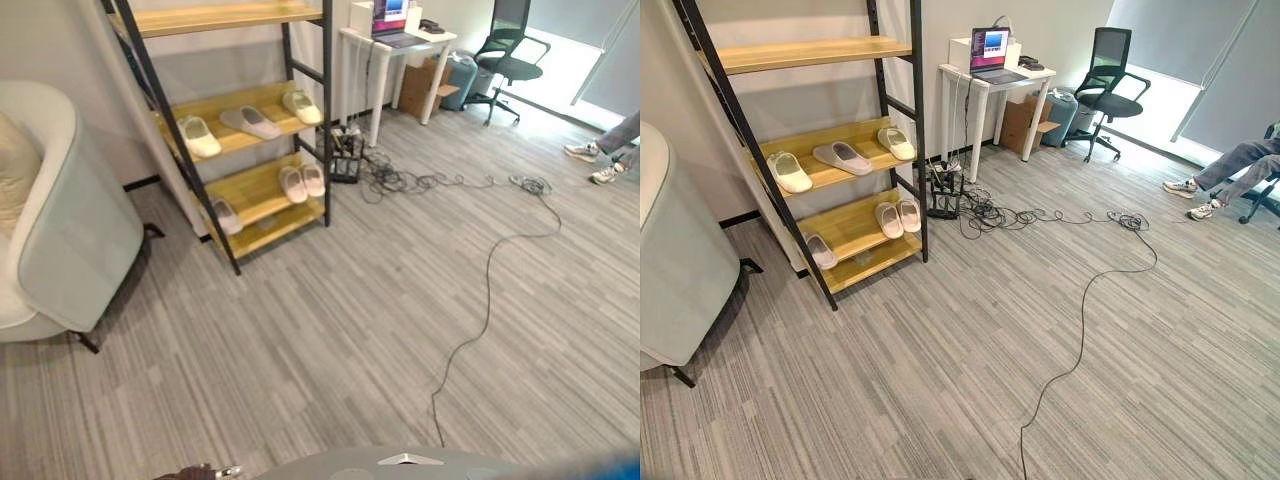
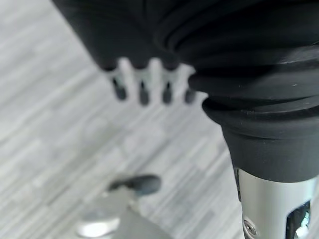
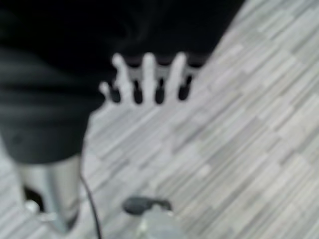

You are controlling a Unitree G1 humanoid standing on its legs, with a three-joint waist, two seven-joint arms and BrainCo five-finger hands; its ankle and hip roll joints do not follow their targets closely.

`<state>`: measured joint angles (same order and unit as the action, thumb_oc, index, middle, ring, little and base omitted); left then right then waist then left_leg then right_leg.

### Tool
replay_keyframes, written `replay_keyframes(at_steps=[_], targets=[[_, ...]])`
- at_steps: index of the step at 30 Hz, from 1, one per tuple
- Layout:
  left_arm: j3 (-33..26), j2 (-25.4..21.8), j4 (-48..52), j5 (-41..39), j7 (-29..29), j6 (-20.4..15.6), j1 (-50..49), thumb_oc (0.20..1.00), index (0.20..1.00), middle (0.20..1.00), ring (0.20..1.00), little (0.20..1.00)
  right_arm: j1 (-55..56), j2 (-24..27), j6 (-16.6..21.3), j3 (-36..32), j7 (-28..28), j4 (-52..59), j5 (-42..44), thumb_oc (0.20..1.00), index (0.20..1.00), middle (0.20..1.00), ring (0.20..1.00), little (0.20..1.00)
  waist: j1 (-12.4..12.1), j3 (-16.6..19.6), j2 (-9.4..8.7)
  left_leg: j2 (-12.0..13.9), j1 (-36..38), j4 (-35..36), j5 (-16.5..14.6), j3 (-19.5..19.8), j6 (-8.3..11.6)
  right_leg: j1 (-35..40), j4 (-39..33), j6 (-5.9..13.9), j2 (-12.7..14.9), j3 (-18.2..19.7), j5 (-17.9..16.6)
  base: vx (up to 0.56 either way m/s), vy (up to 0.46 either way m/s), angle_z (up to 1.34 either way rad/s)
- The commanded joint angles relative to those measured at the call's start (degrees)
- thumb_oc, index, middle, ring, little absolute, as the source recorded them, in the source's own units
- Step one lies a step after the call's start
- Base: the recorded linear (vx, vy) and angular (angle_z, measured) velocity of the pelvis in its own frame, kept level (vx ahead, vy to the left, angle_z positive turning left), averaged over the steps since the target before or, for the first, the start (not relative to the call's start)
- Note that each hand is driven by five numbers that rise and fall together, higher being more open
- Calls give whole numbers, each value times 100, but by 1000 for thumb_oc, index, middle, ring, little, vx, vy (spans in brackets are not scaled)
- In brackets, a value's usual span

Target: Arrange the slippers neatly on the shoe rack.

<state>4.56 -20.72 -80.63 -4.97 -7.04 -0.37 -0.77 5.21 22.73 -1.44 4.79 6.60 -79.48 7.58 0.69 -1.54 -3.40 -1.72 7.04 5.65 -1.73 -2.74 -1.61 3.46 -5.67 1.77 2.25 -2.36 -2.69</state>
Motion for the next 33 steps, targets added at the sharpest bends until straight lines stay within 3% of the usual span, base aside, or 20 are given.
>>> replay_keyframes(at_steps=[1, 6, 11, 14, 15, 16, 17, 18, 20, 21, 24, 26, 27, 29, 30, 31, 32, 33], targets=[[160, 249, -398, 106, 146, -93, 318, 1000, 1000, 1000, 1000, 1000, -276, 282, 42, -72, -108, -190, 38, 1000, 1000, 1000, 1000, 1000, 170, -28, 403, 331, -202, -65, 58, 593, 348, 267, 67, 398, 80, 146, 516, 0, 0, 0], [281, 349, -332, 65, 208, -114, 356, 1000, 1000, 1000, 1000, 1000, -296, 193, 43, -38, -148, -160, 113, 1000, 1000, 1000, 1000, 1000, 207, -177, 430, 388, -223, -65, 87, 613, 374, 182, 233, 340, 46, 156, 592, 48, -93, 0], [297, 380, -277, -123, 215, -129, 409, 1000, 1000, 1000, 1000, 1000, -388, 197, 85, 30, -201, -58, 163, 1000, 1000, 1000, 1000, 1000, 237, -441, 440, 494, -529, -500, 1, 659, 436, -325, 1007, 198, -76, 212, 891, 25, -94, 0], [255, 366, -135, -275, 178, -150, 432, 1000, 1000, 1000, 1000, 1000, -434, 202, 115, 86, -214, 4, 149, 1000, 1000, 1000, 1000, 1000, 145, -659, 332, 458, -1071, -1705, -150, 612, 521, -311, 1210, 80, -92, 225, 1058, 42, -97, 1], [255, 365, -135, -276, 178, -149, 433, 1000, 1000, 1000, 1000, 1000, -436, 201, 116, 86, -214, 3, 149, 1000, 1000, 1000, 1000, 1000, 150, -656, 335, 460, -1094, -1737, -165, 619, 522, -319, 1215, 80, -95, 220, 1060, 79, -120, 6], [314, 373, -70, -250, 227, -165, 498, 1000, 1000, 1000, 1000, 1000, -428, 184, 117, 125, -221, 49, 96, 1000, 1000, 1000, 1000, 1000, 104, -830, 240, 514, -1654, -2725, 63, 413, 539, -208, 1292, -21, -42, 119, 1126, 50, -76, -2], [314, 372, -70, -250, 227, -165, 500, 1000, 1000, 1000, 1000, 1000, -430, 184, 118, 124, -221, 48, 95, 1000, 1000, 1000, 1000, 1000, 111, -819, 250, 521, -1690, -2765, 46, 426, 541, -225, 1299, -22, -52, 110, 1128, 175, -131, -6], [402, 400, -11, -185, 314, -193, 535, 1000, 1000, 1000, 1000, 1000, -429, 181, 92, 205, -247, 56, 38, 1000, 1000, 1000, 1000, 1000, 65, -935, 164, 634, -2248, -3286, 186, 18, 456, -48, 1255, -74, 8, -40, 1249, 220, -54, -2], [347, 397, 48, -204, 342, -208, 479, 1000, 1000, 1000, 1000, 1000, -400, 127, 90, 271, -236, 127, 17, 1000, 1000, 1000, 1000, 1000, -55, -887, 146, 641, -2601, -2976, 49, -293, 408, 145, 1146, -32, 17, -147, 1394, 483, 47, 19], [281, 409, 56, -154, 436, -259, 300, 1000, 1000, 1000, 1000, 1000, -408, 39, 150, 382, -251, 266, 28, 1000, 1000, 1000, 1000, 1000, -309, -792, 172, 569, -2841, -1845, 421, -613, 430, 569, 982, 49, -40, -184, 1529, 546, 137, 31], [149, 406, -70, -167, 408, -215, 251, 1000, 1000, 1000, 1000, 1000, -457, -82, 153, 436, -245, 295, -11, 1000, 1000, 1000, 1000, 1000, -452, -709, 124, 578, -2703, -1179, 644, -651, 486, 847, 888, 129, -31, -165, 1588, 445, 137, 31], [77, 379, -136, -175, 448, -213, 218, 1000, 1000, 1000, 1000, 1000, -440, -136, 153, 449, -266, 311, -37, 1000, 1000, 1000, 1000, 1000, -497, -669, 59, 514, -2695, -1190, 731, -581, 457, 945, 885, 161, -3, -171, 1595, 391, 128, -8], [-101, 335, -282, -202, 457, -198, 100, 1000, 1000, 1000, 1000, 1000, -409, -220, 147, 499, -212, 301, -169, 1000, 1000, 1000, 1000, 1000, -620, -546, -65, 313, -2672, -1321, 711, -363, 348, 977, 1072, 285, 98, -121, 1492, 436, 167, -23], [-142, 299, -311, -193, 493, -188, 95, 1000, 1000, 1000, 1000, 1000, -382, -274, 149, 503, -186, 293, -201, 1000, 1000, 1000, 1000, 1000, -637, -505, -136, 255, -2629, -1375, 651, -390, 276, 930, 1274, 385, 169, -133, 1330, 388, 172, -35], [-203, 250, -290, -214, 509, -166, 124, 1000, 1000, 1000, 1000, 1000, -370, -308, 145, 559, -146, 358, -233, 1000, 1000, 1000, 1000, 1000, -638, -461, -248, 137, -2392, -1311, 506, -481, 109, 638, 2040, 688, 375, -125, 544, 218, 121, -49], [-203, 250, -290, -214, 509, -166, 124, 1000, 1000, 1000, 1000, 1000, -370, -308, 145, 559, -146, 358, -233, 1000, 1000, 1000, 1000, 1000, -638, -459, -247, 138, -2394, -1311, 506, -481, 109, 635, 2040, 687, 374, -125, 543, 438, 224, -34], [-175, 240, -181, -193, 524, -170, 153, 1000, 1000, 1000, 1000, 1000, -383, -341, 144, 611, -122, 480, -245, 1000, 1000, 1000, 1000, 1000, -600, -472, -236, 36, -2092, -1223, 340, -444, -67, 337, 2962, 836, 570, -159, -224, 348, 145, 6], [-117, 217, -111, -163, 550, -187, 206, 1000, 1000, 1000, 1000, 1000, -387, -354, 154, 638, -141, 575, -250, 1000, 1000, 1000, 1000, 1000, -563, -527, -220, -11, -1950, -1242, 228, -410, -144, 236, 3344, 856, 664, -224, -509, 448, 193, 21]])
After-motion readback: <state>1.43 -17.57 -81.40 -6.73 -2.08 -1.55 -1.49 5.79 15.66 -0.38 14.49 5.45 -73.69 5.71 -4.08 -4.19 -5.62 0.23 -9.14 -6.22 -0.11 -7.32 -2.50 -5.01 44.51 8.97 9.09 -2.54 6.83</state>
